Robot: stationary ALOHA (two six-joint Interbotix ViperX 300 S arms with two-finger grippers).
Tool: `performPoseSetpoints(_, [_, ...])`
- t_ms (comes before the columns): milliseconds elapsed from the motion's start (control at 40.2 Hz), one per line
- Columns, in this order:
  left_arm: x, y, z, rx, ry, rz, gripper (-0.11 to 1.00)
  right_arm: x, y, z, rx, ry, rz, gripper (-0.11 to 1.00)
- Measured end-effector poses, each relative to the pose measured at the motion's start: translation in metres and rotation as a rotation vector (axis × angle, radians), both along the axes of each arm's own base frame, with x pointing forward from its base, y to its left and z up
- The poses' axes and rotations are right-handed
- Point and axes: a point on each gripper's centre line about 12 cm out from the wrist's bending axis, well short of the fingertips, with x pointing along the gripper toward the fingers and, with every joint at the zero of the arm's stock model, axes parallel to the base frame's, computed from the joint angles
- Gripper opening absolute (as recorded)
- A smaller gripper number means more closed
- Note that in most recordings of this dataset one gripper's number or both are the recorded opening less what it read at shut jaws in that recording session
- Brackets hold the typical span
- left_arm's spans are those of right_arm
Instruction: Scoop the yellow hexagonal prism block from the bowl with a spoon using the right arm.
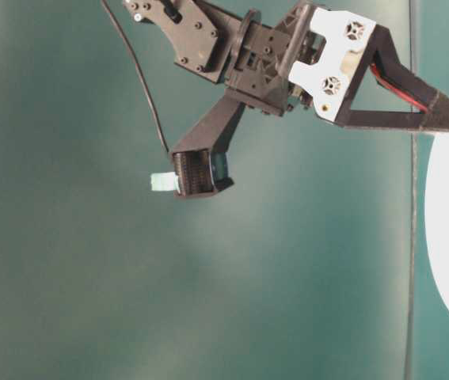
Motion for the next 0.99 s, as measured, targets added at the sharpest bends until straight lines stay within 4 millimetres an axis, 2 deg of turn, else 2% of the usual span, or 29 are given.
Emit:
performPoseSetpoints(497, [0.000,0.000,-0.001,0.000,0.012,0.000,0.00,0.008,-0.002,0.000,-0.016,-0.057,-0.017,0.24])
performPoseSetpoints(771, [0.000,0.000,-0.001,0.002,0.012,0.000,0.00,0.011,0.001,-0.011,-0.017,-0.049,-0.014,0.24])
performPoseSetpoints(995, [0.000,0.000,-0.001,0.002,0.012,0.000,0.00,0.015,0.000,-0.011,-0.026,-0.076,-0.020,0.24])
